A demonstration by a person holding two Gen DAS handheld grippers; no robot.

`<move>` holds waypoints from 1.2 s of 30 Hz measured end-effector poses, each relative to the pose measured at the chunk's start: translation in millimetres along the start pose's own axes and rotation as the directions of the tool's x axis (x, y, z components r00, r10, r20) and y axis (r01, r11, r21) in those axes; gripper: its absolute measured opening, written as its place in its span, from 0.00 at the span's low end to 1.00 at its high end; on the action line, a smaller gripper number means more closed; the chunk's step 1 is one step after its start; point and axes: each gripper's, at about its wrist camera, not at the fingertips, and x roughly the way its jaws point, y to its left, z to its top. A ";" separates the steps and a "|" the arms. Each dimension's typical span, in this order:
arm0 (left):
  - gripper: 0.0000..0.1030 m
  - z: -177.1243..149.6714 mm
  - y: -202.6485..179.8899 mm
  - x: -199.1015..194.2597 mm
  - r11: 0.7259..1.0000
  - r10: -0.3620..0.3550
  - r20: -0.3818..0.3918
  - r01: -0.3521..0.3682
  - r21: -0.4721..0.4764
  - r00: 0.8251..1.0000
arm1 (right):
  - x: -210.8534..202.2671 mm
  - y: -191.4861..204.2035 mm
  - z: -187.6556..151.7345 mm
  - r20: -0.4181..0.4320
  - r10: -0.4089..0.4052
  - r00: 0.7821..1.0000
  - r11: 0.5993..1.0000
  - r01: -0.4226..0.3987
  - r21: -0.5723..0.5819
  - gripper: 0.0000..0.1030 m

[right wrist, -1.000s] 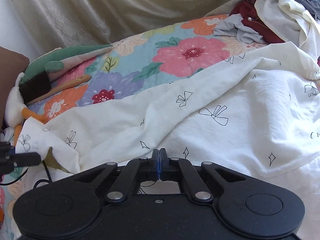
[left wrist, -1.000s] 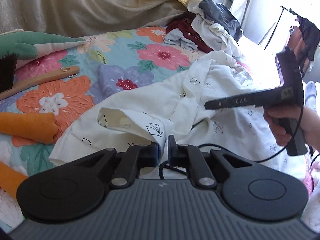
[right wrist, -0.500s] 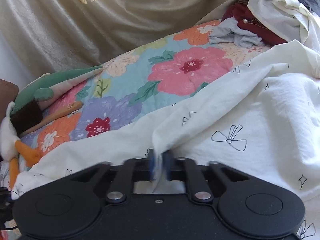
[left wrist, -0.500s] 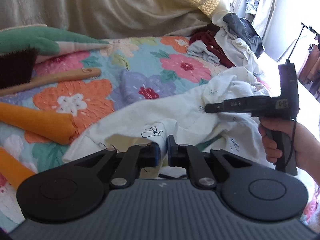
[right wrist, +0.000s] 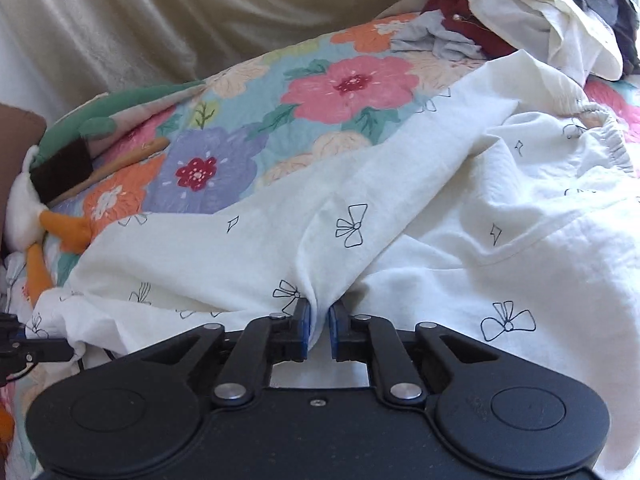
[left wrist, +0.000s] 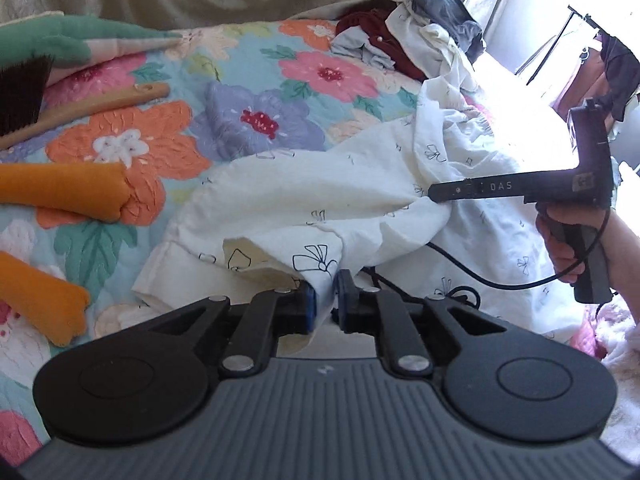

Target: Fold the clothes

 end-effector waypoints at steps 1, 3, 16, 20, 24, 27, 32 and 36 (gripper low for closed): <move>0.23 2.8 -1.4 -4.7 1.000 0.005 0.010 -0.005 0.014 1.000 | -5.4 0.6 0.6 0.028 -0.023 0.999 1.000 0.023 -0.007 0.31; 0.37 8.3 -4.1 -14.1 0.999 0.014 0.031 -0.016 0.042 0.999 | -14.9 0.1 1.7 0.092 -0.053 0.994 0.999 0.054 -0.004 0.37; 0.05 3.0 -14.2 14.3 0.991 0.127 0.101 -0.130 0.022 0.987 | 1.8 3.7 13.3 0.188 -0.123 0.974 0.986 0.142 -0.090 0.02; 0.05 16.7 -15.2 -2.3 0.987 0.157 0.202 -0.161 0.003 0.967 | -25.5 -8.3 15.8 0.284 -0.108 0.953 0.992 0.121 -0.029 0.01; 0.05 23.6 -14.6 -11.6 0.987 0.157 0.265 -0.158 -0.015 0.951 | -34.3 -25.0 18.1 0.233 -0.083 0.969 0.995 0.067 0.076 0.08; 0.05 17.6 -18.8 -14.2 0.990 0.130 0.293 -0.139 0.012 0.947 | -20.3 -37.3 15.4 0.083 -0.138 0.987 0.982 0.125 0.138 0.09; 0.05 1.8 -37.6 -14.7 0.984 0.104 0.285 -0.141 0.111 0.953 | -23.1 -38.8 53.6 0.080 -0.169 0.982 0.979 0.157 0.130 0.16; 0.05 -9.6 -51.6 5.3 0.976 0.082 0.186 -0.116 0.184 0.979 | -30.9 -37.0 95.3 0.128 -0.159 0.979 0.983 0.145 0.110 0.69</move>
